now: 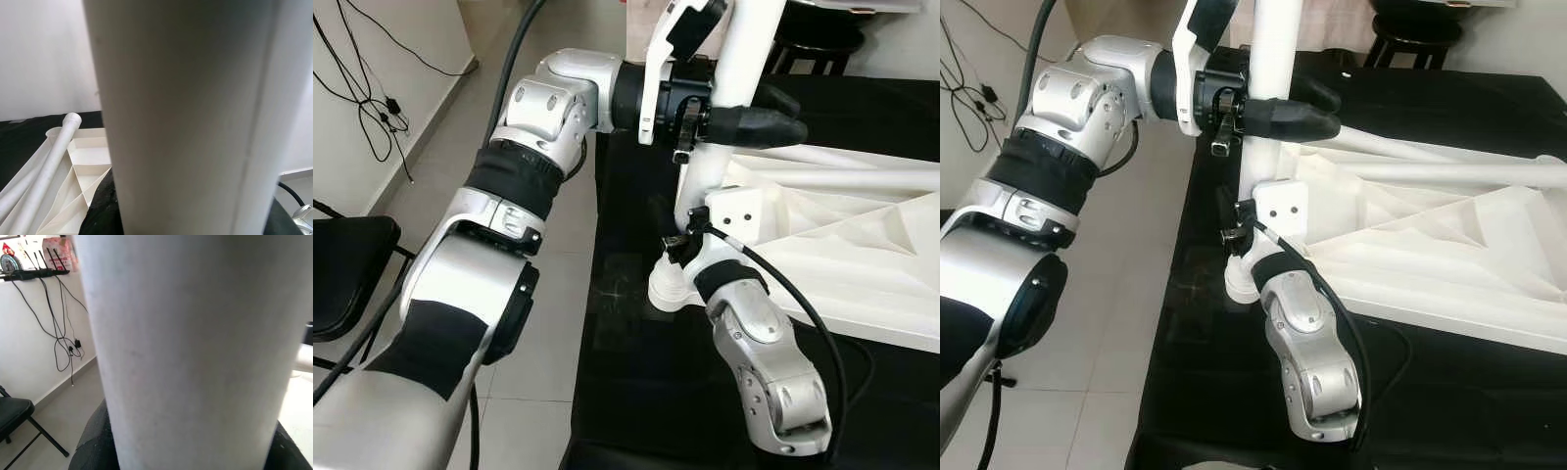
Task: Building children table
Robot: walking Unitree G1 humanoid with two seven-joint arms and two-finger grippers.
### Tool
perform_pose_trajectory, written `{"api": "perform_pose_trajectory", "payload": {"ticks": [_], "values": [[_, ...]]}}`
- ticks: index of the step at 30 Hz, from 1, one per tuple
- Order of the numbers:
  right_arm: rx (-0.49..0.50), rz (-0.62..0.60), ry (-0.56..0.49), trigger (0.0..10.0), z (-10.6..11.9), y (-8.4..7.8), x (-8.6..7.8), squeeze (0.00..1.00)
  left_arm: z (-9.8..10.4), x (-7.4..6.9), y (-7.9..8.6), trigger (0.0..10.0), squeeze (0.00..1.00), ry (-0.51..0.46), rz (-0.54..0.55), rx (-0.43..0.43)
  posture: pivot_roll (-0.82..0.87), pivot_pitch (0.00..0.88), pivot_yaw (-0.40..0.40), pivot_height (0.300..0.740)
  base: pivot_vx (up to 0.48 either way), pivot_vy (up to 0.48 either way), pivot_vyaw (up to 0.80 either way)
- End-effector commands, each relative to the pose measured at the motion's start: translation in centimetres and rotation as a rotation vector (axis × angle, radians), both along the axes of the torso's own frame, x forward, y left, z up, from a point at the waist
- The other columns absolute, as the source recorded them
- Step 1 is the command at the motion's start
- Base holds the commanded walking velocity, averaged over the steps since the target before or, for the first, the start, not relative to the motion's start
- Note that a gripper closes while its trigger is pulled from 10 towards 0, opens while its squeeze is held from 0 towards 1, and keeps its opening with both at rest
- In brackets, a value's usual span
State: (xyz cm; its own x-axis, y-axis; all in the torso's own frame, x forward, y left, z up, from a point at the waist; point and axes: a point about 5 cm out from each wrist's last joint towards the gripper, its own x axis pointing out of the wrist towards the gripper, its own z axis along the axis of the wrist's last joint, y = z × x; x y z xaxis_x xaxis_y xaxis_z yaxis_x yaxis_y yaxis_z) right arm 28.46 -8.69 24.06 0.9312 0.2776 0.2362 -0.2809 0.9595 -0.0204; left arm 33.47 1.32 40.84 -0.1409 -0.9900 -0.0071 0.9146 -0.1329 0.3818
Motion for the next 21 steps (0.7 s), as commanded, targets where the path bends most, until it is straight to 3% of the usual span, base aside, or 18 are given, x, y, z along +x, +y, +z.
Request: {"api": "perform_pose_trajectory", "payload": {"ticks": [1, 3, 4, 5, 7, 9, 12, 14, 15, 17, 18, 19, 21], "values": [[-0.004, 0.071, 0.131, 10.0, -2.5, 1.2, 0.0, 0.00, 1.2, -0.4, -0.4, 0.0, 0.00, -0.020, 0.009, -0.033, 0.03, 0.211, 0.021, 0.740, 0.000, 0.000, 0.00], [-0.001, 0.086, 0.135, 10.0, -2.5, 1.2, 0.0, 0.00, 1.1, -0.3, -0.4, 0.0, 0.00, -0.019, 0.007, -0.030, 0.03, 0.211, 0.021, 0.740, 0.000, 0.000, 0.00], [0.002, 0.111, 0.134, 10.0, -2.4, 1.2, 0.1, 0.24, 1.0, -0.3, -0.5, 0.0, 0.00, -0.019, 0.005, -0.029, 0.03, 0.211, 0.021, 0.740, 0.000, 0.000, 0.00], [0.001, 0.153, 0.125, 10.0, -2.2, 1.1, 0.3, 1.00, 0.9, -0.3, -0.6, 0.0, 0.00, -0.017, 0.001, -0.026, 0.03, 0.207, 0.022, 0.740, 0.000, 0.000, 0.00], [0.000, 0.197, 0.113, 10.0, -1.8, 1.0, 0.5, 1.00, 0.8, -0.3, -0.7, 0.0, 0.00, -0.015, -0.005, -0.023, 0.03, 0.207, 0.022, 0.740, 0.000, 0.000, 0.00], [-0.049, 0.316, 0.080, 10.0, -1.0, 0.4, 1.5, 1.00, 0.7, -0.3, -0.8, 0.0, 0.00, -0.013, -0.010, -0.022, 0.03, 0.204, 0.020, 0.740, 0.000, 0.000, 0.00], [-0.210, 0.510, 0.036, 10.0, 0.2, -1.0, 2.9, 1.00, 0.6, -0.4, -1.0, 0.0, 0.00, -0.009, -0.024, -0.019, 0.03, 0.203, 0.019, 0.740, 0.000, 0.000, 0.00], [-0.241, 0.539, 0.033, 10.0, 0.4, -1.2, 3.1, 1.00, 0.5, -0.4, -1.1, 0.0, 0.00, -0.008, -0.026, -0.018, 0.03, 0.203, 0.019, 0.740, 0.000, 0.000, 0.00], [-0.348, 0.632, 0.030, 10.0, 0.7, -2.0, 3.8, 1.00, 0.5, -0.5, -1.2, 0.0, 0.00, -0.005, -0.036, -0.016, 0.03, 0.202, 0.017, 0.740, 0.000, 0.000, 0.00], [-0.375, 0.655, 0.031, 10.0, 0.8, -2.2, 4.0, 1.00, 0.5, -0.6, -1.2, 0.0, 0.00, -0.005, -0.039, -0.016, 0.03, 0.202, 0.017, 0.740, 0.000, 0.000, 0.00], [-0.410, 0.699, 0.043, 10.0, 1.1, -2.4, 4.6, 0.14, 0.5, -0.6, -1.3, 0.0, 0.00, -0.003, -0.046, -0.015, 0.03, 0.205, 0.019, 0.740, 0.000, 0.000, 0.00], [-0.433, 0.717, 0.052, 10.0, 1.3, -2.5, 5.2, 0.00, 0.4, -0.7, -1.3, 0.0, 0.00, -0.001, -0.053, -0.012, 0.03, 0.204, 0.019, 0.740, 0.000, 0.000, 0.00], [-0.431, 0.741, 0.071, 10.0, 1.5, -2.4, 5.8, 0.00, 0.3, -0.7, -1.4, 0.0, 0.00, 0.001, -0.061, -0.009, 0.03, 0.205, 0.019, 0.740, 0.000, 0.000, 0.00]]}}
